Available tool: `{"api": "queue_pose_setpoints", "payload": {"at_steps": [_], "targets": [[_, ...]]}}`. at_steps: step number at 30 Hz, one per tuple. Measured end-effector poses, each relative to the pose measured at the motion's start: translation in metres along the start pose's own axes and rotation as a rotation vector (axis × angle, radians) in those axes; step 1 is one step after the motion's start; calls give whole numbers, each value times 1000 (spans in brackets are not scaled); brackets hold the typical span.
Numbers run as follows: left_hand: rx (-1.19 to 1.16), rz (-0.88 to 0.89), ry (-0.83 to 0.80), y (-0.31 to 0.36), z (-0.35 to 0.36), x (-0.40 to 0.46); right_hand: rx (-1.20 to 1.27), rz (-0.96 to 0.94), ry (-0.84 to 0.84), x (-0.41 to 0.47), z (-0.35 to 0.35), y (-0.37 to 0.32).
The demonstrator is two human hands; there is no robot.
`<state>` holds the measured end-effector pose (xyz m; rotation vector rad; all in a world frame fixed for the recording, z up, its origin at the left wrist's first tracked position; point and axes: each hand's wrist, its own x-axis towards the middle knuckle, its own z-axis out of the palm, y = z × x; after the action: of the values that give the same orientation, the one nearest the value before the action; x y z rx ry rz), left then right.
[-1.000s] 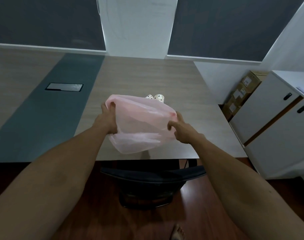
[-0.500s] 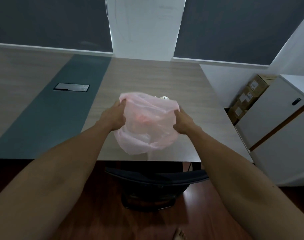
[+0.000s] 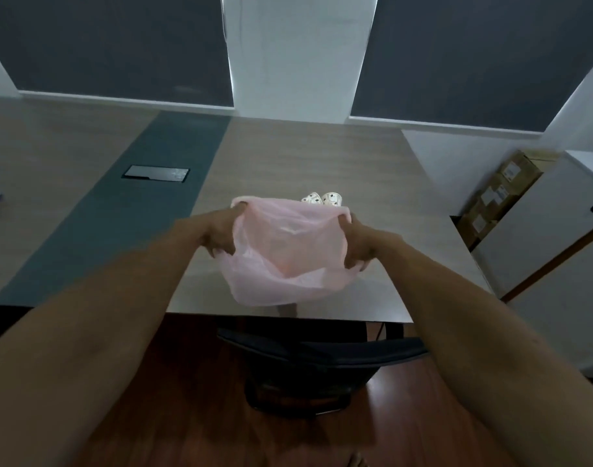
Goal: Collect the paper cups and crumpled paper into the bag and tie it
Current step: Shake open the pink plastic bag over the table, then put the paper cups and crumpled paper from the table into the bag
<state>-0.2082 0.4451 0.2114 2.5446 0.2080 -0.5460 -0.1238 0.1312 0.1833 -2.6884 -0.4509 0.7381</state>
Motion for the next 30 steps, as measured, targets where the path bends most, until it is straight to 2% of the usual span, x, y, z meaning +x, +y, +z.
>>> {"api": "queue_pose_setpoints", "payload": {"at_steps": [3, 8, 14, 17, 24, 30], "targets": [[84, 40, 136, -10, -12, -2, -34, -51, 97, 3, -10, -7], [240, 62, 248, -19, -16, -7, -16, -111, 157, 14, -3, -26], [179, 83, 677, -40, -25, -25, -51, -200, 273, 26, 14, -60], [147, 50, 814, -46, -26, -36, -77, -259, 284, 33, 27, -81], [90, -104, 888, -86, -20, -33, 97, -360, 256, 69, 64, -120], [19, -169, 877, -120, 2, -5, 287, -342, 185, 116, 86, -131]]}}
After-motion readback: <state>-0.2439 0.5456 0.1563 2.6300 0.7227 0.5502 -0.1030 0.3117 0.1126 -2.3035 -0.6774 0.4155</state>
